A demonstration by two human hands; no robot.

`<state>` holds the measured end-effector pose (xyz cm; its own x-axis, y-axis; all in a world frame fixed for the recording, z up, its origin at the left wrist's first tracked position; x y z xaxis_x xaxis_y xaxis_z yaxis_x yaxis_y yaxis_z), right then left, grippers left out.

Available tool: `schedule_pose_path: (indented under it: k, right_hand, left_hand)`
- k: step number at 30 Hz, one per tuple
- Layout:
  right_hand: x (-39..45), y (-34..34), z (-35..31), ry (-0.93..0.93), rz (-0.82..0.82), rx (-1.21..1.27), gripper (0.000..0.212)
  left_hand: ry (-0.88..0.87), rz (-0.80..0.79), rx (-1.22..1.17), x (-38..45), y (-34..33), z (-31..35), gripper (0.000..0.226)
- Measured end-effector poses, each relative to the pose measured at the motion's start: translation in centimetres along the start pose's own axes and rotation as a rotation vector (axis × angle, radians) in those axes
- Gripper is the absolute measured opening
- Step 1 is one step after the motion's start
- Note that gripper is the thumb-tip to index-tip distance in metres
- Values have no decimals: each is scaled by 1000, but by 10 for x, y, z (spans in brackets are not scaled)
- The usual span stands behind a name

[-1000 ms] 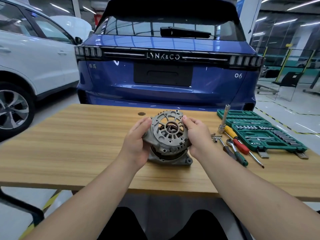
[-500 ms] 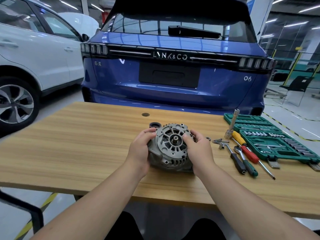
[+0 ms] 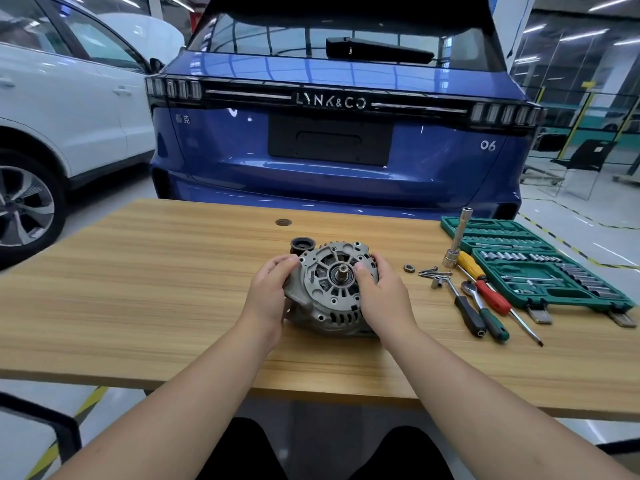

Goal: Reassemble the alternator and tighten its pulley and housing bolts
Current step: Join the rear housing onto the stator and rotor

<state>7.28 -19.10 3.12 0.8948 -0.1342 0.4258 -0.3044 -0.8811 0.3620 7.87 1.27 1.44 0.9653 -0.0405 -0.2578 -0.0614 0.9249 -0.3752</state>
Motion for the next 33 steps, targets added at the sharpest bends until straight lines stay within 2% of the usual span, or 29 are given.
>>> schedule_pose_path:
  k: [4,12,18,24,29,33]
  right_hand:
    - [2,-2,6,5,-14,-4,61]
    - [9,-1,9,29,-69,-3,61]
    - [25,-5,1,89,-165,-131,65]
    - [25,-7,4,85,-187,-148,67]
    - [23,2,11,68,-164,-129,65]
    - [25,2,9,63,-185,-128,66]
  left_hand:
    - [-21,-53,17,2,-1,-5,59]
    - [-116,-116,116,1,2,-11,76]
    - [-187,-77,103,2,10,-17,58]
    - [-179,-81,98,2,10,-20,54]
    - [-195,-99,138,-3,0,-20,29]
    - [-229,-98,152,-5,0,-21,32]
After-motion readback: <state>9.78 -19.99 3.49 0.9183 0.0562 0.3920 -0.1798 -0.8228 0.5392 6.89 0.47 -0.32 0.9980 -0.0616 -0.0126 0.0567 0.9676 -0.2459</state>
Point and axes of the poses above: each hand's wrist, its own x-axis towards the middle knuckle, its own y-axis out of the back of the hand, z = x × y, the point moved 7 cm from there along x, towards the middle knuckle, and after that the axes turned 15 degrees about y, right-handed, at the moved point
